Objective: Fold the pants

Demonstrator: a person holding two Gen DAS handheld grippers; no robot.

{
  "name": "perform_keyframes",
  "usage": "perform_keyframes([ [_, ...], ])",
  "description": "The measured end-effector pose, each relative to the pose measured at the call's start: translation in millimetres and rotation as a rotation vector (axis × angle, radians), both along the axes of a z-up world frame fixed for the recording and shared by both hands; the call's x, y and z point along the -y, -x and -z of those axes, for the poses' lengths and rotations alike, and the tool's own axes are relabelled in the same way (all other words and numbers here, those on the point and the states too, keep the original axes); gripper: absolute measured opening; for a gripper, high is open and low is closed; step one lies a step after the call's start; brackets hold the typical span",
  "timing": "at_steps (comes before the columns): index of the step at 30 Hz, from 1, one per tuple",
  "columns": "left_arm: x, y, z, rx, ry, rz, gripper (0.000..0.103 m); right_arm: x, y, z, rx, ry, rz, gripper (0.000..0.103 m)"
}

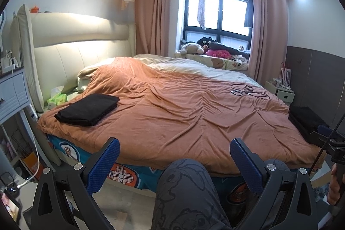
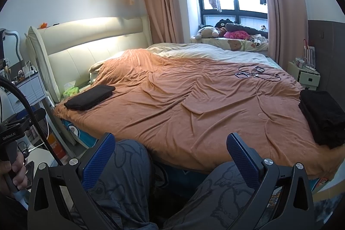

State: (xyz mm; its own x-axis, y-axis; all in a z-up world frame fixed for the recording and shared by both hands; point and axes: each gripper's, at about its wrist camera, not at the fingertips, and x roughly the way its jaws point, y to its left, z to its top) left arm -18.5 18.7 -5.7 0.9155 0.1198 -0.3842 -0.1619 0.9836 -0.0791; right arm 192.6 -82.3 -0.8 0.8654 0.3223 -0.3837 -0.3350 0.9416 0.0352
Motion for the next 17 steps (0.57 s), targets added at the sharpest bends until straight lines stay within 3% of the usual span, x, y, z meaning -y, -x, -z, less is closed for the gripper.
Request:
perform_keyframes([
  [17, 4.3, 9.5, -6.3, 0.022, 0.001, -0.002, 0.103, 3.6, 4.7, -1.6, 0.011, -0.004, 0.005, 0.103],
])
